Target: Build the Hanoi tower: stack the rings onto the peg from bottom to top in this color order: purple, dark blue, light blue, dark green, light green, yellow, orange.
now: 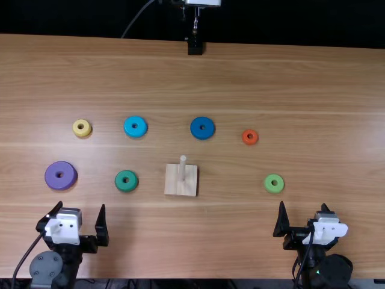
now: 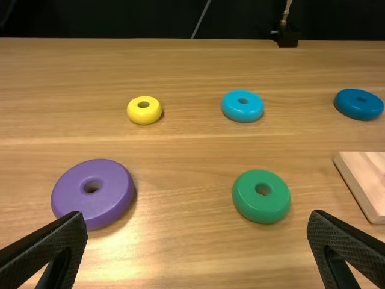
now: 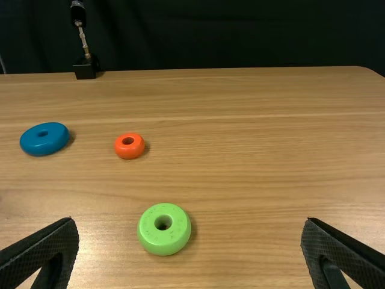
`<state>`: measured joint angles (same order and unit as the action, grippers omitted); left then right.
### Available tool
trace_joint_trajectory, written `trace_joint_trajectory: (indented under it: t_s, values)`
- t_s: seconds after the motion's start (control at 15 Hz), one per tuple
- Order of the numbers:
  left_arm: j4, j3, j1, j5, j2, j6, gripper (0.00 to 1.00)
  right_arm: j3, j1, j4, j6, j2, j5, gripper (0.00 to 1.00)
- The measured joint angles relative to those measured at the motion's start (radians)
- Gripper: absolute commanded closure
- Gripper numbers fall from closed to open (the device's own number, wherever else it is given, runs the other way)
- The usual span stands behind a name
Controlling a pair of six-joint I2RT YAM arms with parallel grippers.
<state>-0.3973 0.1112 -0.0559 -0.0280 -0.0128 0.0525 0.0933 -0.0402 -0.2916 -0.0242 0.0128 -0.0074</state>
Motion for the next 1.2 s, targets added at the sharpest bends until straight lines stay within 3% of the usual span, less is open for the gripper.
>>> trace_joint_trajectory:
  t_s: [0.2,0.4,0.6,0.93,1.2]
  values:
    - [-0.063,0.049,0.000,-0.001,-0.021,0.000,0.00,0.000,0.000,0.000,0.000,0.000,0.000,0.00]
    - [-0.109,0.217,0.048,-0.002,-0.211,0.000,0.00,0.000,0.000,-0.001,0.000,0.000,0.000,0.00]
    - [-0.280,0.356,0.069,0.002,-0.383,-0.001,0.00,0.000,0.000,-0.001,0.000,0.000,0.000,0.00]
    - [-0.472,0.728,0.173,0.005,-0.775,0.001,0.00,0.000,0.000,0.000,0.000,0.000,0.000,0.00]
    - [-0.484,0.941,0.220,0.045,-1.058,0.000,0.00,0.000,0.000,0.000,0.000,0.000,0.000,0.00]
